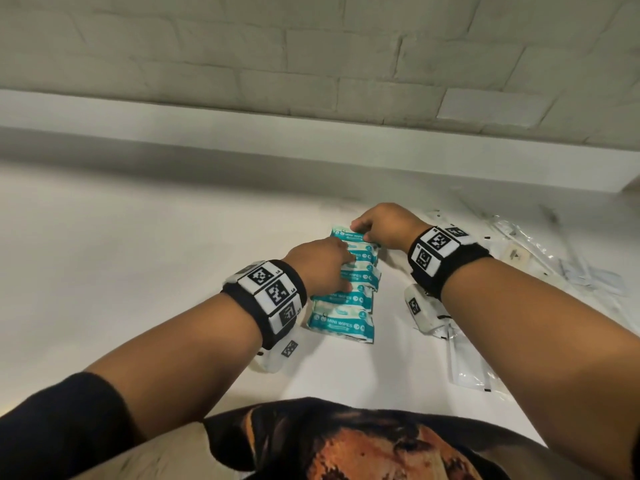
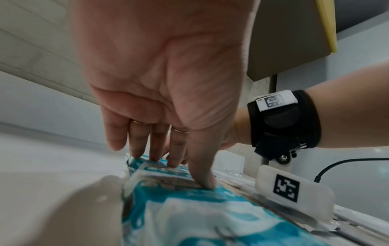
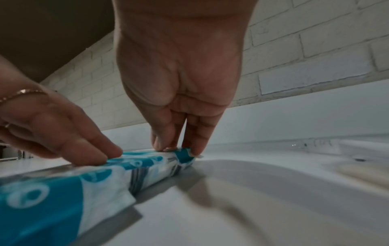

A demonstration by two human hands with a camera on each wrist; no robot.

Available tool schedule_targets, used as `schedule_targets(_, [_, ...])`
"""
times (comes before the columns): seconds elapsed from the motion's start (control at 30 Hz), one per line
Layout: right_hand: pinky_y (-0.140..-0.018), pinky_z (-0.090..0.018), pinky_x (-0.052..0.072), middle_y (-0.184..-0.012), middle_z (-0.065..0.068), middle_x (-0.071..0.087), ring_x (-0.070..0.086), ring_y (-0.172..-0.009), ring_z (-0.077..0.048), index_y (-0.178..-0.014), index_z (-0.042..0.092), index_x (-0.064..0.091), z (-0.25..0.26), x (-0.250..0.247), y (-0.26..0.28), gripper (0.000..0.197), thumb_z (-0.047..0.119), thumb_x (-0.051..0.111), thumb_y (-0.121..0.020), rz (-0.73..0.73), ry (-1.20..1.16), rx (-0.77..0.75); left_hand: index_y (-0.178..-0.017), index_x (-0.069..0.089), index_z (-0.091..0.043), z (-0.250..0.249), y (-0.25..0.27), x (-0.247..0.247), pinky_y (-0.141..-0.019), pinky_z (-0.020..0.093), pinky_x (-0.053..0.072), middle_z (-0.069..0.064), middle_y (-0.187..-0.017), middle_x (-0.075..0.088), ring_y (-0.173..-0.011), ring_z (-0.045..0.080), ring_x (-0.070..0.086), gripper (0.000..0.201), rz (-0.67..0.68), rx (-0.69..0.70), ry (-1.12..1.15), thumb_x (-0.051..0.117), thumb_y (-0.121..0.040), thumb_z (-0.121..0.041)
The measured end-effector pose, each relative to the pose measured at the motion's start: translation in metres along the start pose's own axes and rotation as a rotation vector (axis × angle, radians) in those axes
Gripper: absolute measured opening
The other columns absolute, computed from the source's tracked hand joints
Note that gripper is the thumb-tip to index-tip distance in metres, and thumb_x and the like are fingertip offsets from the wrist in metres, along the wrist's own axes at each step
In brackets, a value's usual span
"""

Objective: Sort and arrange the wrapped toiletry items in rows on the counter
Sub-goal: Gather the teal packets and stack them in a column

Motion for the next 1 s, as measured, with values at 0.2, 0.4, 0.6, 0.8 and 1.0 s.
schedule_targets(0.2, [-0.104, -0.034, 0.043, -0.130, 0.001, 0.063, 0.057, -0.118, -0.017, -0.124, 0.016, 0.065, 0.002, -0.001, 0.004, 0.038, 0.005, 0.059, -0.089, 0.017, 0.079, -0.043, -0.154, -0.001, -0.021, -0.012, 0.015, 0.012, -0.121, 0.045, 0.004, -0.001, -0.162, -0.008, -0.149, 0.025, -0.009, 0.118, 0.227, 0.166, -0.127, 0.070, -0.070, -0.063])
schedule_targets(0.4, [-0.097, -0.037, 0.049, -0.122, -0.001, 0.060, 0.057, -0.113, -0.021, -0.121, 0.018, 0.066, 0.002, 0.002, -0.004, 0.035, 0.010, 0.059, -0.088, 0.016, 0.150, -0.033, -0.154, -0.005, -0.018, -0.011, 0.015, 0.026, -0.121, 0.042, 0.001, 0.000, -0.162, -0.011, -0.149, 0.023, -0.010, 0.111, 0.164, 0.179, -0.161, 0.069, -0.076, -0.044])
schedule_targets(0.6, [-0.090, -0.038, 0.048, -0.119, -0.002, 0.059, 0.055, -0.104, -0.023, -0.118, 0.025, 0.060, -0.001, -0.011, -0.033, 0.036, 0.012, 0.056, -0.086, -0.038, 0.228, -0.039, -0.154, 0.002, -0.014, 0.002, -0.023, 0.010, -0.122, 0.039, 0.006, 0.005, -0.162, -0.001, -0.149, 0.024, 0.002, 0.096, 0.018, 0.129, -0.076, 0.062, -0.082, -0.035])
schedule_targets(0.8, [-0.089, -0.037, 0.050, -0.124, -0.004, 0.061, 0.059, -0.106, -0.026, -0.125, 0.024, 0.055, -0.014, -0.030, -0.078, 0.036, 0.021, 0.051, -0.089, -0.081, 0.175, 0.013, -0.149, 0.026, -0.014, 0.027, -0.085, -0.023, -0.115, 0.044, 0.026, 0.008, -0.154, 0.027, -0.140, 0.028, 0.027, 0.080, -0.078, 0.087, -0.117, 0.061, -0.079, -0.030])
schedule_targets(1.0, [-0.105, -0.034, 0.041, -0.143, -0.003, 0.048, 0.050, -0.126, -0.023, -0.143, 0.025, 0.039, -0.030, -0.040, -0.112, 0.048, 0.017, 0.042, -0.096, -0.045, 0.061, 0.096, -0.125, 0.053, -0.018, 0.049, -0.134, -0.041, -0.085, 0.033, 0.051, 0.003, -0.123, 0.056, -0.107, 0.026, 0.057, 0.050, -0.169, 0.094, -0.074, 0.061, -0.076, -0.024])
Point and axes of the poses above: each hand's wrist, its own y-axis away from the middle knuckle, its own x-axis out of the palm, z = x × y, the point moved 2 cm from there along -y, towards the middle knuckle
